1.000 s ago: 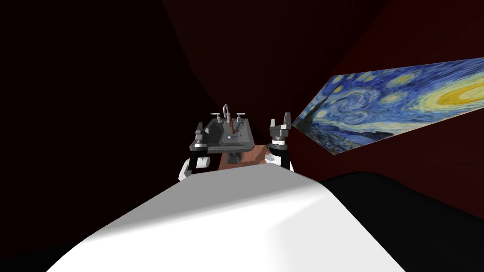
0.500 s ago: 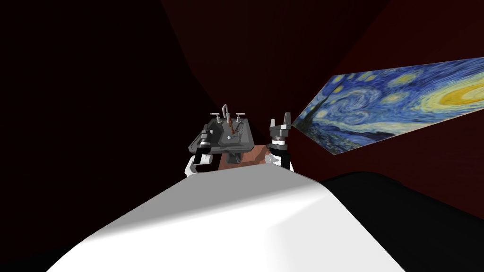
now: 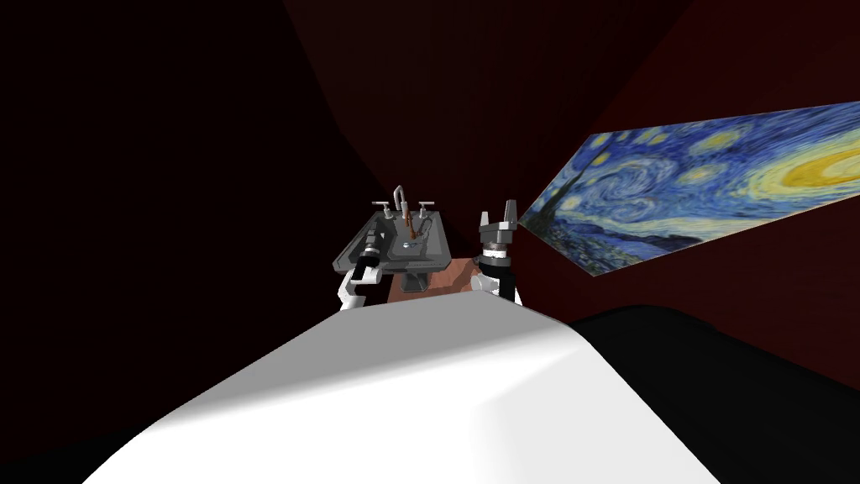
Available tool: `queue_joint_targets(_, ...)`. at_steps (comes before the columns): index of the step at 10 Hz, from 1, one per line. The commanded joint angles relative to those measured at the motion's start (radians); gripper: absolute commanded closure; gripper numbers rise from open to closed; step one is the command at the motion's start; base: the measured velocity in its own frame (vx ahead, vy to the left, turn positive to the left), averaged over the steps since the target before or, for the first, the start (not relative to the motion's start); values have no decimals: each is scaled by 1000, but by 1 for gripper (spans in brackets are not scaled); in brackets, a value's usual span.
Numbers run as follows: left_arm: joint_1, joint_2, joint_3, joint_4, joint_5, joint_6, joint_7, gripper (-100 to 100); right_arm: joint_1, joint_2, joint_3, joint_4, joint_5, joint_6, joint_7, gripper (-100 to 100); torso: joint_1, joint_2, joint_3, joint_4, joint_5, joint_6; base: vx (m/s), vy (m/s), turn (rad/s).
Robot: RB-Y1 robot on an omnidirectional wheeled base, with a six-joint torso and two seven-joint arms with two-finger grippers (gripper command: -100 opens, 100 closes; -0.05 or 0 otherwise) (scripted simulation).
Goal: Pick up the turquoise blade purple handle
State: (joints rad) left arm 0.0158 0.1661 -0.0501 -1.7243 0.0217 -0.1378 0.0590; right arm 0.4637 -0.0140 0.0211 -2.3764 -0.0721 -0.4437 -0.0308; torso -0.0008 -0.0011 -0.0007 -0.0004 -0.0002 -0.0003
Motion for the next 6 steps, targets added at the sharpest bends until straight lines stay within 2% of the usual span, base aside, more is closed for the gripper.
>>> queue_joint_targets(1, -39, -4, -6, 50, 9, 26, 9, -100, 0, 0, 0, 0, 0, 0, 0, 0, 0, 0, 0, 0, 0, 0, 12, -8, 0)
queue_joint_targets(2, -39, -4, -6, 77, 9, 26, 9, -100, 0, 0, 0, 0, 0, 0, 0, 0, 0, 0, 0, 0, 0, 0, 9, -6, -2)
queue_joint_targets(3, -76, -7, -9, 114, 18, 57, 17, -100, 0, 0, 0, 0, 0, 0, 0, 0, 0, 0, 0, 0, 0, 0, 9, -8, -3)
queue_joint_targets(4, -76, -7, -9, 131, 18, 57, 17, -100, 0, 0, 0, 0, 0, 0, 0, 0, 0, 0, 0, 0, 0, 0, 9, -9, -4)
queue_joint_targets(5, -113, -9, -13, 166, 27, 88, 26, -100, 0, 0, 0, 0, 0, 0, 0, 0, 0, 0, 0, 0, 0, 0, 11, -8, 1)
queue_joint_targets(6, -113, -9, -13, 186, 27, 88, 26, -100, 0, 0, 0, 0, 0, 0, 0, 0, 0, 0, 0, 0, 0, 0, 9, -7, -6)
